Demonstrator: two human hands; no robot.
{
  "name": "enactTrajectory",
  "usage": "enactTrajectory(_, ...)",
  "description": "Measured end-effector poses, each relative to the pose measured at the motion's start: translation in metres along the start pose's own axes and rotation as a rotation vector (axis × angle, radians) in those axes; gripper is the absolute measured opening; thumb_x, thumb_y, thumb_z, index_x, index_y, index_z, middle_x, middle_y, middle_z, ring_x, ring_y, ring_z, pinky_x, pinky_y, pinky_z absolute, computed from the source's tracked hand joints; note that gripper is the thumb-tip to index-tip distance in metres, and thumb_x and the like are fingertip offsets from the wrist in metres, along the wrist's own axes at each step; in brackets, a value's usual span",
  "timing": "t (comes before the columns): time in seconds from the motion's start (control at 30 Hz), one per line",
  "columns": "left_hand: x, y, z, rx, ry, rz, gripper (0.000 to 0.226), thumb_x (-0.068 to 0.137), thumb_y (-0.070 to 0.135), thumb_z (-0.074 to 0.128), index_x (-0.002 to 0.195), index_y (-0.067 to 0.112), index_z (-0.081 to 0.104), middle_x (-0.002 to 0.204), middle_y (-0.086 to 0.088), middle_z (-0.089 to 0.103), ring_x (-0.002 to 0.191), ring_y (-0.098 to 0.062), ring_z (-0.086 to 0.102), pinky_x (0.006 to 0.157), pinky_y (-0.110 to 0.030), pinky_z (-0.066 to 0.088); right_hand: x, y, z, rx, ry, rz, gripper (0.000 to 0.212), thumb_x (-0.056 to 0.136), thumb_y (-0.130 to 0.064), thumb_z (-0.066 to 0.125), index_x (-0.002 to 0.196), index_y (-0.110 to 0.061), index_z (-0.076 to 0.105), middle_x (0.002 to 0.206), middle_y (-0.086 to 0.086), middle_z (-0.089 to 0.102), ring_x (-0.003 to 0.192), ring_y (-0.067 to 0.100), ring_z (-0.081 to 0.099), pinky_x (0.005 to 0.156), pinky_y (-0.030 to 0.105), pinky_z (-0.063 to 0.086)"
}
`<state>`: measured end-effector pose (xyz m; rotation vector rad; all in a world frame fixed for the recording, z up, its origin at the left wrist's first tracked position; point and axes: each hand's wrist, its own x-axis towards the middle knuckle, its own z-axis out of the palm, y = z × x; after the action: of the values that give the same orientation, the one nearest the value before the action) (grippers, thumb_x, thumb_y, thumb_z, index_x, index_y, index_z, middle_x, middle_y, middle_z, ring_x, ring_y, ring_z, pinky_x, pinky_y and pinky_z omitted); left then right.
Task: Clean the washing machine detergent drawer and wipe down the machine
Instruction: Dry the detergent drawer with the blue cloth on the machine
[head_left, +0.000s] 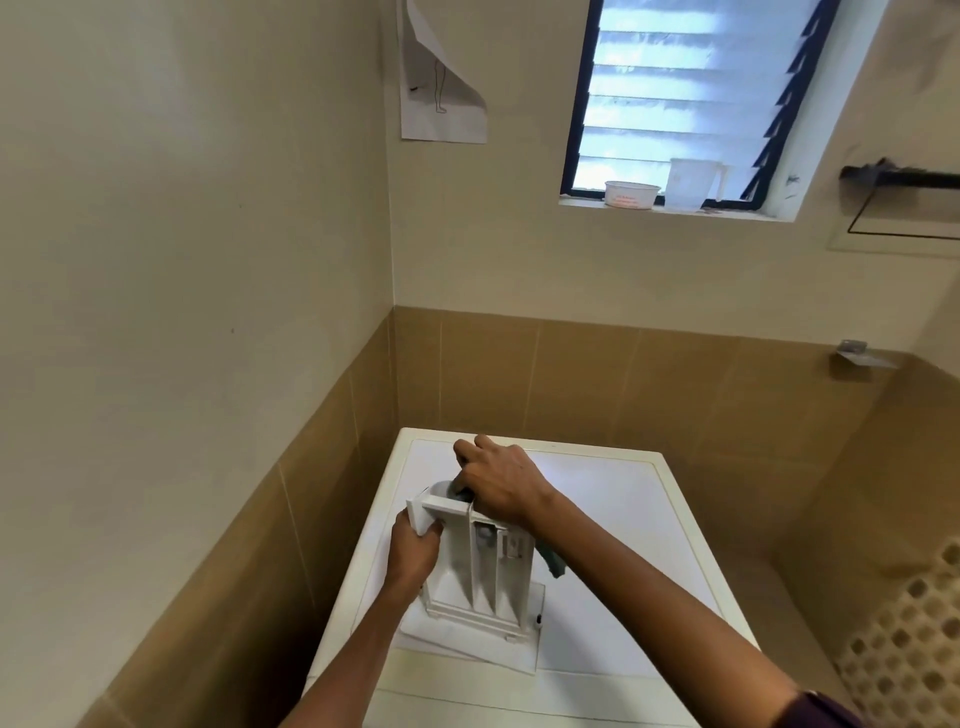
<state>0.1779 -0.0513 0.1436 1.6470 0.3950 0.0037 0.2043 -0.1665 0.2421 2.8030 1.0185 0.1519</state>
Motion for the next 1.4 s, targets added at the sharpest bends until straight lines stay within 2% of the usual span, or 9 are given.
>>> enactTrajectory(0.2,-0.002,0.0,-0.001,0.012,-0.005,-0.001,0.047,0.092,0.012,0.053,0.136,0.003,0.037,0.134,-0.02,0.049,0.122,-0.036,0.048,0.103,-0.041,0.039,-0.004,0.003,0.002,-0.021,0.026,-0.041,0.028,0.094,-0.022,0.048,0.114,-0.027,0.067,0.116,0.005,0.045,0.102,0.024,0.046,0.046,0.024,0.016)
enactTrajectory(0.4,-0.002,0.004,-0.001,0.017,-0.001,-0.004,0.048,0.092,0.012,0.055,0.136,0.004,0.038,0.135,-0.019,0.049,0.123,-0.036,0.047,0.103,-0.041,0.039,-0.007,-0.001,0.001,0.087,0.03,0.099,0.028,0.091,-0.018,0.051,0.115,-0.02,0.067,0.116,0.006,0.048,0.104,0.025,0.047,0.065,0.03,0.032)
enactTrajectory(0.6,-0.008,0.004,0.002,0.019,-0.018,0.007,0.05,0.091,0.007,0.055,0.137,0.002,0.036,0.138,-0.018,0.046,0.127,-0.035,0.044,0.105,-0.039,0.037,-0.015,0.015,0.002,0.491,0.108,0.366,0.022,0.077,-0.011,0.06,0.093,-0.013,0.075,0.101,0.005,0.063,0.095,0.024,0.06,0.074,0.031,0.049)
enactTrajectory(0.73,-0.011,0.0,-0.002,-0.011,-0.012,-0.005,0.051,0.091,0.007,0.054,0.138,0.003,0.034,0.14,-0.018,0.044,0.128,-0.035,0.043,0.105,-0.038,0.037,-0.017,0.029,-0.005,0.781,0.278,0.507,0.031,0.071,0.007,0.05,0.079,-0.006,0.077,0.064,-0.01,0.061,0.062,0.001,0.058,0.06,0.018,0.047)
enactTrajectory(0.83,-0.011,0.0,-0.003,0.001,-0.018,0.007,0.05,0.092,0.007,0.053,0.138,0.003,0.034,0.14,-0.017,0.044,0.128,-0.034,0.043,0.105,-0.038,0.037,-0.025,0.038,-0.001,0.81,0.226,0.34,0.039,0.074,0.017,0.043,0.087,-0.001,0.076,0.076,-0.009,0.054,0.075,0.007,0.052,0.074,0.02,0.044)
enactTrajectory(0.97,-0.012,0.002,-0.002,0.008,-0.023,0.006,0.051,0.093,0.007,0.052,0.14,0.003,0.032,0.142,-0.016,0.042,0.13,-0.034,0.041,0.106,-0.038,0.036,-0.037,0.042,0.023,0.737,0.074,0.078,0.046,0.071,0.02,0.039,0.082,-0.004,0.077,0.095,-0.004,0.052,0.084,0.012,0.056,0.074,0.01,0.042)
enactTrajectory(1.13,-0.011,0.0,-0.002,0.011,-0.008,-0.015,0.053,0.093,0.01,0.052,0.141,0.005,0.03,0.143,-0.016,0.04,0.132,-0.034,0.04,0.107,-0.039,0.034,-0.045,0.057,0.032,0.805,0.026,0.038,0.046,0.083,0.019,0.038,0.089,-0.006,0.076,0.107,-0.001,0.05,0.098,0.013,0.054,0.091,0.022,0.048)
enactTrajectory(1.3,-0.012,0.001,0.0,0.015,-0.015,-0.015,0.053,0.093,0.01,0.052,0.141,0.005,0.03,0.144,-0.016,0.039,0.133,-0.034,0.039,0.109,-0.04,0.033,-0.042,0.057,0.036,0.69,0.082,0.097,0.04,0.086,0.014,0.045,0.102,-0.009,0.074,0.103,-0.004,0.046,0.095,0.014,0.051,0.081,0.013,0.044)
enactTrajectory(1.4,-0.012,0.0,-0.002,0.01,-0.012,-0.016,0.054,0.093,0.011,0.052,0.141,0.006,0.029,0.146,-0.015,0.037,0.134,-0.034,0.037,0.109,-0.04,0.032,-0.043,0.047,0.035,0.657,0.065,0.031,0.039,0.083,0.012,0.049,0.1,-0.012,0.075,0.104,-0.007,0.045,0.098,0.01,0.046,0.084,0.02,0.044)
